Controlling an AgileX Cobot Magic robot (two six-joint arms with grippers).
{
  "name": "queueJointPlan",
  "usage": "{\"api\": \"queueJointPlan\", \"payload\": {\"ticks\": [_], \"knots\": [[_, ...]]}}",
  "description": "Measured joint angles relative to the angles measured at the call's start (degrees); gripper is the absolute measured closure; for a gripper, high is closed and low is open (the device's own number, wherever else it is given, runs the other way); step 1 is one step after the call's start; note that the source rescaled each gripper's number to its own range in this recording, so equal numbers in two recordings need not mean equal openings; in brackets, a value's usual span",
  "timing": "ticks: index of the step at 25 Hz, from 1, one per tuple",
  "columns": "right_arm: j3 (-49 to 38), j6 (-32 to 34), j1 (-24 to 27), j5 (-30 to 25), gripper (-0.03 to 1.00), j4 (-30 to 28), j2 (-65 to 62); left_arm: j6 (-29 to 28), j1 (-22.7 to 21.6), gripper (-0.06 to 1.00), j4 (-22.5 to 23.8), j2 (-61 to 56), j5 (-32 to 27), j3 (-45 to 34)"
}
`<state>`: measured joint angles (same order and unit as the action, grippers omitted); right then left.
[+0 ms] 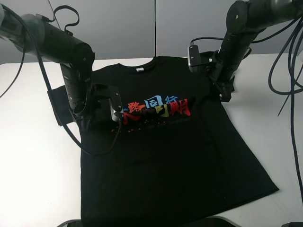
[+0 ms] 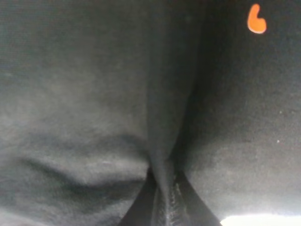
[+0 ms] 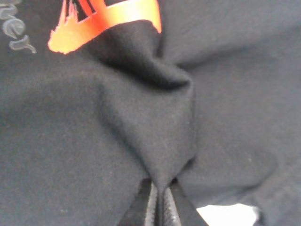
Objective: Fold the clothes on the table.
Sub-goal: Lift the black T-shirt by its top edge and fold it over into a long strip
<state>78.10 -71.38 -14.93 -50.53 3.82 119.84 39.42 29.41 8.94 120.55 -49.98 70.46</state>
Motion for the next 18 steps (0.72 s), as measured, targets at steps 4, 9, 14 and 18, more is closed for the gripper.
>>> {"api": "queueJointPlan", "payload": {"ticks": [4,9,14,18], "knots": [[0.0,0.0,0.0,0.34,0.96,0.0,-2.97,-4.19,0.1,0.94,4.58,-2.2,0.67,0.0],[-0.04,0.0,0.0,0.71,0.96,-0.32,-6.66,-12.09,0.1,0.94,12.34,-6.37,1.79,0.0],[-0.04,2.37,0.0,1.45,0.96,-1.79,-10.93,-16.07,0.1,0.94,14.7,-11.6,4.78,0.0],[-0.04,4.9,0.0,2.7,0.96,-3.82,-15.47,-16.81,0.2,0.94,15.07,-15.52,5.61,1.03]]}}
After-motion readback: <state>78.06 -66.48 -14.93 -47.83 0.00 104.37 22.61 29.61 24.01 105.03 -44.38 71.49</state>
